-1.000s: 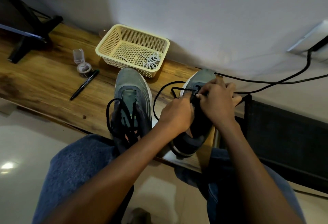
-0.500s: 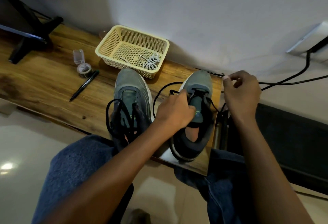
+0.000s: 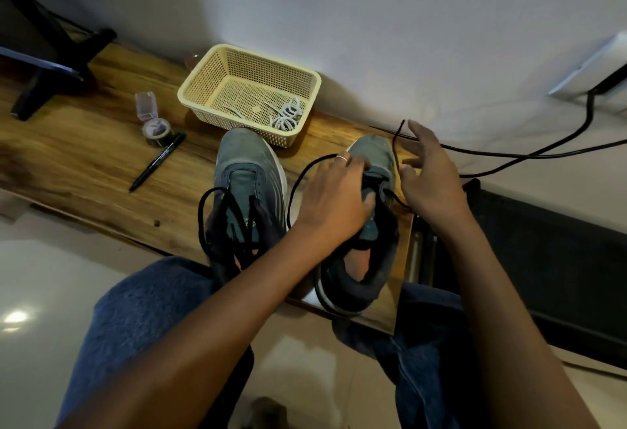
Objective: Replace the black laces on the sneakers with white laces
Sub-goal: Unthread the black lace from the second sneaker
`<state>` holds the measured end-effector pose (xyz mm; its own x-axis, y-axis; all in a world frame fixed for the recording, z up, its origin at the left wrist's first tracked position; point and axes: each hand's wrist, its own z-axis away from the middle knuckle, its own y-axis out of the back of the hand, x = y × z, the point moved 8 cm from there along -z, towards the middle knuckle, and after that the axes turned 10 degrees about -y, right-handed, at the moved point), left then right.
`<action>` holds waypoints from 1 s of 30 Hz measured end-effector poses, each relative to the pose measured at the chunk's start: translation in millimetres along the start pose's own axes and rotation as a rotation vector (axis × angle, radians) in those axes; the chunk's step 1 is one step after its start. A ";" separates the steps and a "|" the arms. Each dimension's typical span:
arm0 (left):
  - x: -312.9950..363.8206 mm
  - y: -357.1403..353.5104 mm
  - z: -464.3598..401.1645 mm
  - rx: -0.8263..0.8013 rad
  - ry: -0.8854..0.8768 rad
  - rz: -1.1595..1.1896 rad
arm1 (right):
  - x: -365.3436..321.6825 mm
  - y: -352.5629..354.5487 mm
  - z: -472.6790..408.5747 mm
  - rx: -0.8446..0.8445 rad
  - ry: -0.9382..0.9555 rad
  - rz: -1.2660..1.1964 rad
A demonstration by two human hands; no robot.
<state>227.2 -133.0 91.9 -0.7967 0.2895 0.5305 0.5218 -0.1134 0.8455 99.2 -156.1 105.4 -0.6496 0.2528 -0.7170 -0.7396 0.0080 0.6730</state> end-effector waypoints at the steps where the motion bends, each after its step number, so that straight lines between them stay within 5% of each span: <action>1: 3.3 -7.4 -1.2 -0.009 -0.036 -0.009 | 1.5 -0.3 0.8 -0.005 -0.007 0.026; 9: 9.9 -11.8 -5.6 0.066 -0.080 -0.101 | 8.3 -25.7 9.4 -0.236 -0.056 0.303; 16: 10.4 -2.8 -7.9 0.089 -0.057 -0.111 | 21.1 -33.4 14.8 -0.384 -0.219 0.288; 22: 5.6 6.4 -9.2 0.122 -0.058 -0.082 | 24.2 -24.4 13.0 -0.312 -0.281 0.207; 27: -26.5 19.6 -9.7 0.241 0.141 0.112 | 27.3 -26.3 12.3 -0.325 -0.299 0.206; 30: -19.7 9.1 -12.6 0.122 0.082 0.120 | 23.9 -26.5 12.2 -0.313 -0.280 0.214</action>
<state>243.8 -151.7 89.9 -0.7460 0.2017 0.6346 0.6438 -0.0252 0.7648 105.4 -138.4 72.7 -0.7527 0.4689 -0.4623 -0.6397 -0.3544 0.6821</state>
